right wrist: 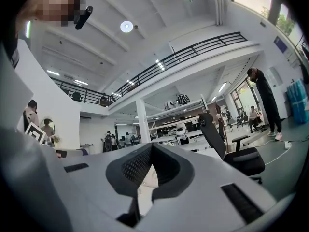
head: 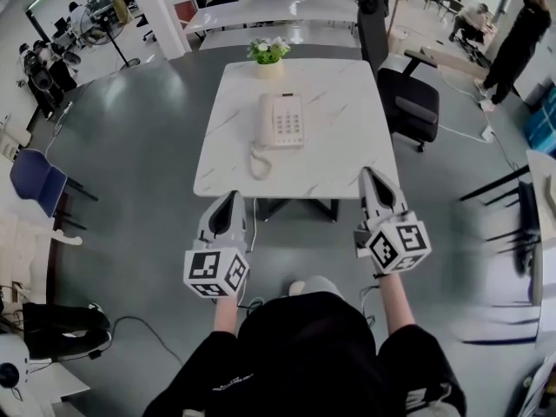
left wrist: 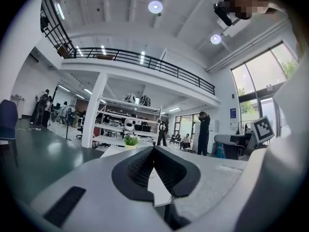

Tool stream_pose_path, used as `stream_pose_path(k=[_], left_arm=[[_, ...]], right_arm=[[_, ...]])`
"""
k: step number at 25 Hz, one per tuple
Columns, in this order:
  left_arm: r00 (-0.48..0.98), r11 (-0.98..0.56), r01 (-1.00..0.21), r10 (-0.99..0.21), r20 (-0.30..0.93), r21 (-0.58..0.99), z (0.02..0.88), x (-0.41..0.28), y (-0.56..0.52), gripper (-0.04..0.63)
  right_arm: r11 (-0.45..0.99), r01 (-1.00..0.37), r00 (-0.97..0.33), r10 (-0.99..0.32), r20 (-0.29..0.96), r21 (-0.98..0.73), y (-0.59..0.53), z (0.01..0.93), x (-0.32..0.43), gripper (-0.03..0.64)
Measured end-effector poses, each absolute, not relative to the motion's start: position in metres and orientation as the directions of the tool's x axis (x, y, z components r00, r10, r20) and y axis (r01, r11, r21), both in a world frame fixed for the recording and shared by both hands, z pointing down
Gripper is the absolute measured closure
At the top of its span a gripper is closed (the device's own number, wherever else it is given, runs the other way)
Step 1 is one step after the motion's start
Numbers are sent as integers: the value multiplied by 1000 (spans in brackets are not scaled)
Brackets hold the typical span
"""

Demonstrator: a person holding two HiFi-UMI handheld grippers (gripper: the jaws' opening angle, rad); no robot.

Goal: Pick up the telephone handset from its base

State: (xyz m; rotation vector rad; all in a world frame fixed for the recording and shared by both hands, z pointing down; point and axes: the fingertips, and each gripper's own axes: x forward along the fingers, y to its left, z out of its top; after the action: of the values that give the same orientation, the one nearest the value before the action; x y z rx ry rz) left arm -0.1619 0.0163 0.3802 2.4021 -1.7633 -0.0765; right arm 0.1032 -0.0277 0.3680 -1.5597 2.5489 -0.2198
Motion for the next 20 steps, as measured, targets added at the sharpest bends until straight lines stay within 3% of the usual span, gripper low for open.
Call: stream_pose_path(k=[20], left_arm=[[262,-244,-954,-961,87,172,406,-169,-95,595]], right_arm=[[479,-853,-487,-873,-15,-207,-151,382,88,626]])
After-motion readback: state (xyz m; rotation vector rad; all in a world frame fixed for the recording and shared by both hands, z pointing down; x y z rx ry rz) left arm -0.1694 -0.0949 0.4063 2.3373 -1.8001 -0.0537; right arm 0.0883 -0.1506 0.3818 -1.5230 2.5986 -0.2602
